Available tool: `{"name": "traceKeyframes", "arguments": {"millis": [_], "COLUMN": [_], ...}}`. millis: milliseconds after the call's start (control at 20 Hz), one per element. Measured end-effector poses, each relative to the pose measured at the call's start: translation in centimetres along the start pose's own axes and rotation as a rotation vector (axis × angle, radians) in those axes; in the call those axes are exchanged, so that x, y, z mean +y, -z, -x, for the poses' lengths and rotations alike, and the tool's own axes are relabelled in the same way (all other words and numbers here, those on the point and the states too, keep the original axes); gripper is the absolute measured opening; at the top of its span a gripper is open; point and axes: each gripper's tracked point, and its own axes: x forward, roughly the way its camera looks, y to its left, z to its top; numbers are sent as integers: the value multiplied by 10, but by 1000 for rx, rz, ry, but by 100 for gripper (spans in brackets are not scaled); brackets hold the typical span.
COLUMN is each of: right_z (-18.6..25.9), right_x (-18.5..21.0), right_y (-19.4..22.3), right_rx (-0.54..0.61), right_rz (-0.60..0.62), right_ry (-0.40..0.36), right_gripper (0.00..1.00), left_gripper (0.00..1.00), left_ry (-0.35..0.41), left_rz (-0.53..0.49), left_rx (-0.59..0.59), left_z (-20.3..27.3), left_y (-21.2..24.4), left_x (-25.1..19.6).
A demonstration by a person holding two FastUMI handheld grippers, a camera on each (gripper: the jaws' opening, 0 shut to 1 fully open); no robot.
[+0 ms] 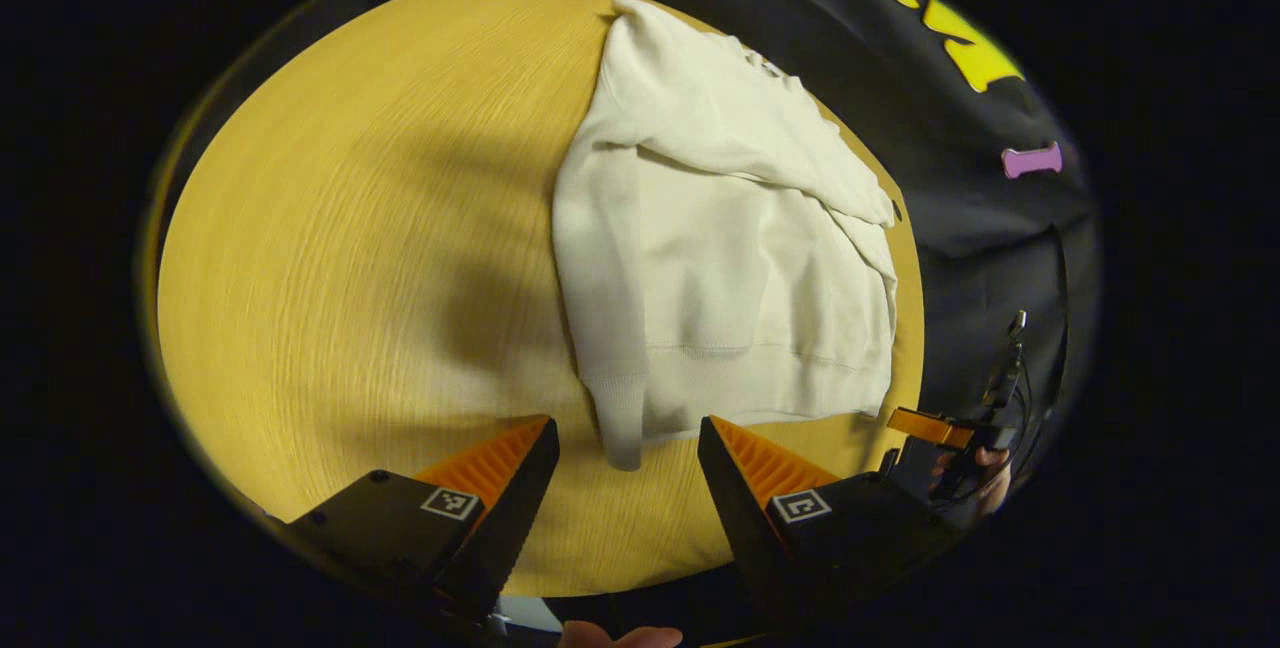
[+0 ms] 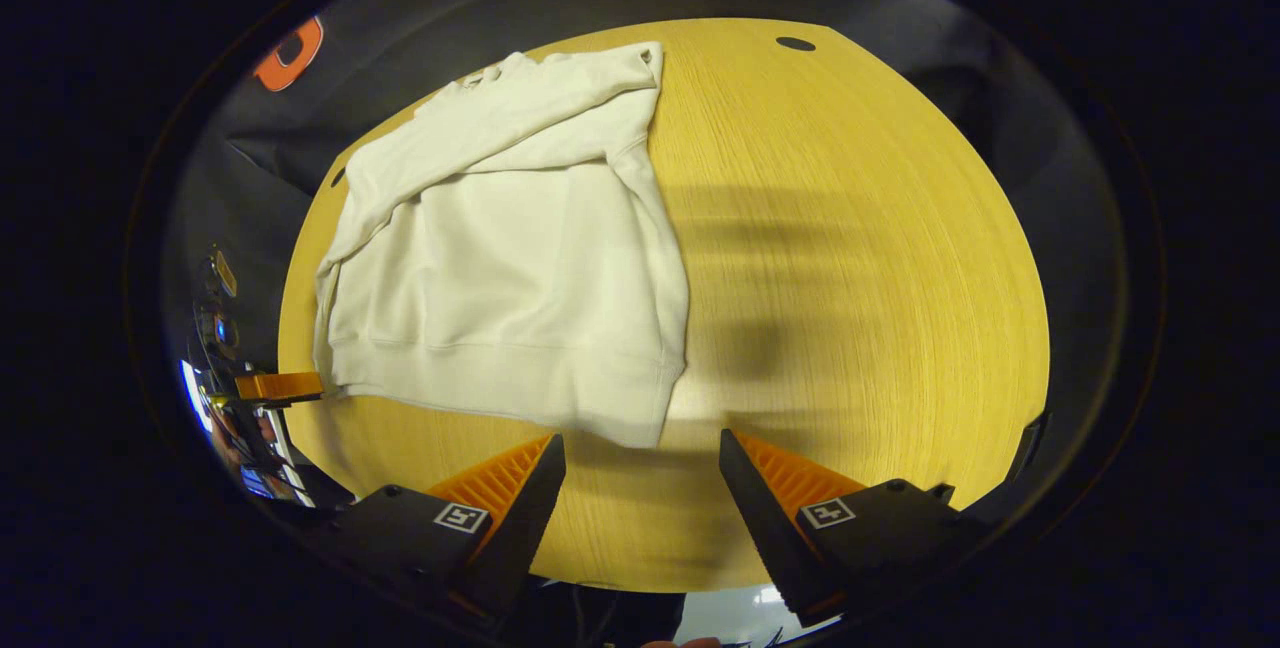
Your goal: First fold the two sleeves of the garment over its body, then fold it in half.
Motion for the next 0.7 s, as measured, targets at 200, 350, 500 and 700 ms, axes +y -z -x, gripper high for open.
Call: {"name": "traceKeyframes", "arguments": {"millis": [200,350,500,700], "right_z": [-21,-36,-38,-41], "right_x": [3,-2,-2,9], "right_y": [-11,-13,-23,-19], "right_rx": [38,81,97,143], "right_rz": [-11,-11,2,-11], "right_ry": [11,62,100,123], "right_gripper": [96,93,75,53], "left_gripper": [90,90,85,78], "left_ry": [-16,-64,-161,-289], "left_rz": [57,88,108,99], "left_rx": [48,117,193,279], "left_z": [15,24,37,61], "left_y": [13,17,21,26], "left_x": [-2,-2,1,6]}}
